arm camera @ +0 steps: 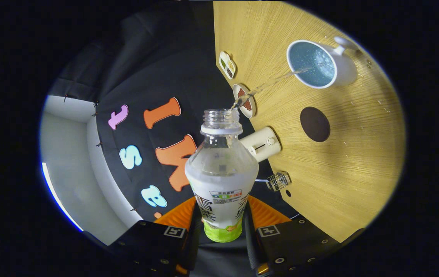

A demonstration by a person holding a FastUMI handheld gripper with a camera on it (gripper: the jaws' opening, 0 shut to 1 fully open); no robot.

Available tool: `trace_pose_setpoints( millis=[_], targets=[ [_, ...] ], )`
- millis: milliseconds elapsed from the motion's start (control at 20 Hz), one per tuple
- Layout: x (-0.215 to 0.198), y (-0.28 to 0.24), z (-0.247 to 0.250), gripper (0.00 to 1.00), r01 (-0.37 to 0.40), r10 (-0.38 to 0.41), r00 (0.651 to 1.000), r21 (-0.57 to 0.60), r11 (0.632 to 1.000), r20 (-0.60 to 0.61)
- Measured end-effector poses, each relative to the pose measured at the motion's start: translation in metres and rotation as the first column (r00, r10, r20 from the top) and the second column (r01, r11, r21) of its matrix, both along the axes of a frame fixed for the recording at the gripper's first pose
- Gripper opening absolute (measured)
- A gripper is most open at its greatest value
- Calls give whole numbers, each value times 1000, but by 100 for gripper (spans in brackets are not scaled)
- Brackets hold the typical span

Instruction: Take the bottle from table, then pour the juice into the cup, finally place the bottle on the coaster

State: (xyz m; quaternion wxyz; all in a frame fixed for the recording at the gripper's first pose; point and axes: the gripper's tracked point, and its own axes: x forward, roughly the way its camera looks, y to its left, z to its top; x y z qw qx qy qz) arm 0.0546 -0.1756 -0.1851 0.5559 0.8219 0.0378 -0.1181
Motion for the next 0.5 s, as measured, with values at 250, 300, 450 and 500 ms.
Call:
trace_pose_setpoints(
  millis=[250, 300, 450, 500],
  targets=[
    [-1, -4, -3, 53, 13, -12, 1000, 15, 1000, -7],
    [0, -4, -3, 53, 13, -13, 1000, 23, 1000, -5],
    [1, -3, -4, 53, 9, -8, 1000, 39, 999, -12],
    [1, -3, -4, 53, 11, -11, 1000, 41, 999, -11]
  ],
)
